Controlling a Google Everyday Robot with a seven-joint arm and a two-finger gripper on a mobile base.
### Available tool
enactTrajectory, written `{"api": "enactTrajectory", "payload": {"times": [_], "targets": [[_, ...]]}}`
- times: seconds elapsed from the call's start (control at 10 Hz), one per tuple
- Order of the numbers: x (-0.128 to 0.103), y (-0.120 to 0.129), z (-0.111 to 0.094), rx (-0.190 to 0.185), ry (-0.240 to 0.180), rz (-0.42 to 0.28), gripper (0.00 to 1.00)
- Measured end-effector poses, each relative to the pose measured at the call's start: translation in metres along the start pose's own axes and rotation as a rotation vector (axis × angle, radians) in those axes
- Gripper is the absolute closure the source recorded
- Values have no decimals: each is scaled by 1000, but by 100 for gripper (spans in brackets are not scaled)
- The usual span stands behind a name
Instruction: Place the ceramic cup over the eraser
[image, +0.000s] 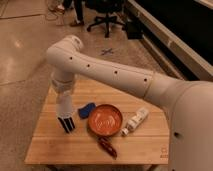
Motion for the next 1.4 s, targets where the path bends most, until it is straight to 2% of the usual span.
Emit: {"api": "enactTrajectory", "payload": {"times": [0.6, 0.9, 1.2, 1.4], "targets": [[-5, -15, 21, 4, 10, -16, 100], [-8, -22, 35, 9, -3, -17, 100], [-16, -22, 61, -5, -26, -13, 100], [-17, -24, 78, -3, -29, -5, 94]]}}
